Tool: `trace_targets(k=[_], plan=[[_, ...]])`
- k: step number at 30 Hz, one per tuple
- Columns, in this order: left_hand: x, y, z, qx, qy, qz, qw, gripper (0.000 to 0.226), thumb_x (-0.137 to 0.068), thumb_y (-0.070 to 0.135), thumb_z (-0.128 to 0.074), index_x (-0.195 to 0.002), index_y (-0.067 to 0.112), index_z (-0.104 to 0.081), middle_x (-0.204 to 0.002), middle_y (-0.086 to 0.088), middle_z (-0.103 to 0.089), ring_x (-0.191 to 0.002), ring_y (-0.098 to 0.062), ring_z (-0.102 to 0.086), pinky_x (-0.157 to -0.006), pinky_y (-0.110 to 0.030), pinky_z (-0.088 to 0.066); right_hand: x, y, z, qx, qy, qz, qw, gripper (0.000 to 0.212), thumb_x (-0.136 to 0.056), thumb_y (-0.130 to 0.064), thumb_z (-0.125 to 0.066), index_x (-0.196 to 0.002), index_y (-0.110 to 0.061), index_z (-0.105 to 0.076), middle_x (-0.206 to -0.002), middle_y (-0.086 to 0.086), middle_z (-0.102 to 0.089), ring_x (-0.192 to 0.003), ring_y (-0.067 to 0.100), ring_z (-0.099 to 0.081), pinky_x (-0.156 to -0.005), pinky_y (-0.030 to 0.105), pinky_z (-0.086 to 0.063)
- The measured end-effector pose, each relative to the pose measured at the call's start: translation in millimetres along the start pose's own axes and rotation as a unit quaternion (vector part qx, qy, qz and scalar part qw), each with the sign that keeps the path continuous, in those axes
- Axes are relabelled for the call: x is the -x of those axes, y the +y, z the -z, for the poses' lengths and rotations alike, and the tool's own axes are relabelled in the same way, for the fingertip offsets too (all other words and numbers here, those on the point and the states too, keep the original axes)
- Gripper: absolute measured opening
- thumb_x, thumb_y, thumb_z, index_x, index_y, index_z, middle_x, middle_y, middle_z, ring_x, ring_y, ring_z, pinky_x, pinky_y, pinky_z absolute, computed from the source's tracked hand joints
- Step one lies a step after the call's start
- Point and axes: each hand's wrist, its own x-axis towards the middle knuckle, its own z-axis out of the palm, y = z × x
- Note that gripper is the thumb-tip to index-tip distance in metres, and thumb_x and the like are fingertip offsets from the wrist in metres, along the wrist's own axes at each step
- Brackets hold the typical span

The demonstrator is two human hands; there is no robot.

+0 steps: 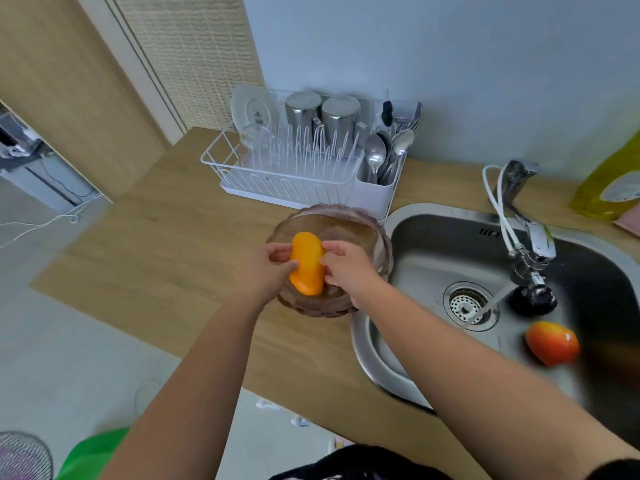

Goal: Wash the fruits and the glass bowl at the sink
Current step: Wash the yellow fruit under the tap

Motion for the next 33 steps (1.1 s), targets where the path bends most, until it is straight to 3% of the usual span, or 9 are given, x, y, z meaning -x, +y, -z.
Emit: trace_targets(k=[4,9,16,20,21,24,26,30,33], plan=[[-1,-3,1,-0.06,0.0,-0.011,0.998,0.04,-0.084,0.021,-0.074,-0.123,0.019,-0.066,-0.112,-0.001,-0.07,-0.103,-0.02,-0.067,-0.097,-0.045,-0.054,-4,4,-6,-0.001,0.008,-0.013,1.0,0.033,-0.09,-0.014,-0.054,-0.122,-0.019,-0.06,-0.117,0.006,-0.062,-0.104,0.026,-0.063,-0.092,0.048,-0.055],[1,1,2,-0.131,0.005,-0.038,0.991,0.045,-0.086,0.024,-0.073,-0.13,0.018,-0.064,-0.122,-0.002,-0.066,-0.109,-0.019,-0.063,-0.095,-0.037,-0.052,-4,5,-7,0.019,0.015,-0.023,0.999,0.025,-0.09,-0.017,-0.054,-0.114,-0.023,-0.059,-0.113,0.006,-0.061,-0.098,0.026,-0.063,-0.087,0.047,-0.058],[8,15,-9,-0.142,0.023,-0.116,0.983,0.041,-0.088,0.024,-0.069,-0.128,0.024,-0.065,-0.126,-0.001,-0.062,-0.105,-0.013,-0.063,-0.09,-0.031,-0.05,4,-1,9,0.072,0.013,0.015,0.997,0.026,-0.085,-0.024,-0.057,-0.111,-0.03,-0.058,-0.108,0.002,-0.062,-0.095,0.021,-0.062,-0.092,0.046,-0.054],[20,41,-42,-0.113,-0.002,-0.19,0.975,0.031,-0.09,0.022,-0.066,-0.12,0.026,-0.069,-0.115,0.004,-0.061,-0.091,-0.004,-0.06,-0.075,-0.004,-0.043,22,-5,39,0.022,0.058,0.046,0.997,0.022,-0.088,-0.011,-0.051,-0.104,-0.022,-0.061,-0.089,0.004,-0.064,-0.074,0.018,-0.061,-0.08,0.042,-0.055],[24,49,-53,-0.099,-0.019,-0.2,0.975,0.029,-0.09,0.021,-0.065,-0.118,0.026,-0.07,-0.113,0.004,-0.061,-0.09,-0.002,-0.06,-0.075,-0.003,-0.043,27,-5,48,0.008,0.07,0.051,0.996,0.021,-0.09,-0.008,-0.05,-0.102,-0.02,-0.062,-0.088,0.007,-0.066,-0.072,0.019,-0.062,-0.077,0.041,-0.055],[38,69,-87,-0.06,-0.068,-0.21,0.973,0.027,-0.092,0.019,-0.059,-0.114,0.028,-0.071,-0.111,0.007,-0.065,-0.095,-0.003,-0.063,-0.085,-0.019,-0.052,45,-1,81,-0.027,0.102,0.059,0.993,0.021,-0.091,-0.004,-0.047,-0.101,-0.013,-0.064,-0.084,0.01,-0.068,-0.068,0.018,-0.06,-0.062,0.029,-0.052],[46,78,-112,-0.046,-0.104,-0.201,0.973,0.027,-0.095,0.018,-0.055,-0.115,0.03,-0.069,-0.108,0.007,-0.066,-0.096,-0.005,-0.063,-0.084,-0.023,-0.053,58,9,107,-0.029,0.123,0.048,0.991,0.025,-0.09,0.0,-0.045,-0.104,-0.008,-0.064,-0.08,0.007,-0.065,-0.065,0.015,-0.056,-0.057,0.021,-0.047],[61,84,-170,-0.05,-0.191,-0.17,0.965,0.025,-0.097,0.018,-0.052,-0.115,0.028,-0.066,-0.104,0.008,-0.064,-0.085,-0.004,-0.059,-0.068,-0.017,-0.048,83,51,163,-0.013,0.182,-0.012,0.983,0.027,-0.09,-0.005,-0.044,-0.104,-0.014,-0.065,-0.086,0.007,-0.067,-0.069,0.016,-0.057,-0.065,0.027,-0.046],[73,78,-219,-0.042,-0.265,-0.096,0.959,0.022,-0.097,0.021,-0.05,-0.104,0.029,-0.069,-0.097,0.001,-0.068,-0.077,-0.014,-0.058,-0.073,-0.038,-0.055,97,83,204,-0.024,0.247,-0.064,0.967,0.025,-0.09,-0.005,-0.044,-0.101,-0.014,-0.065,-0.085,0.009,-0.067,-0.067,0.017,-0.056,-0.063,0.028,-0.044]])
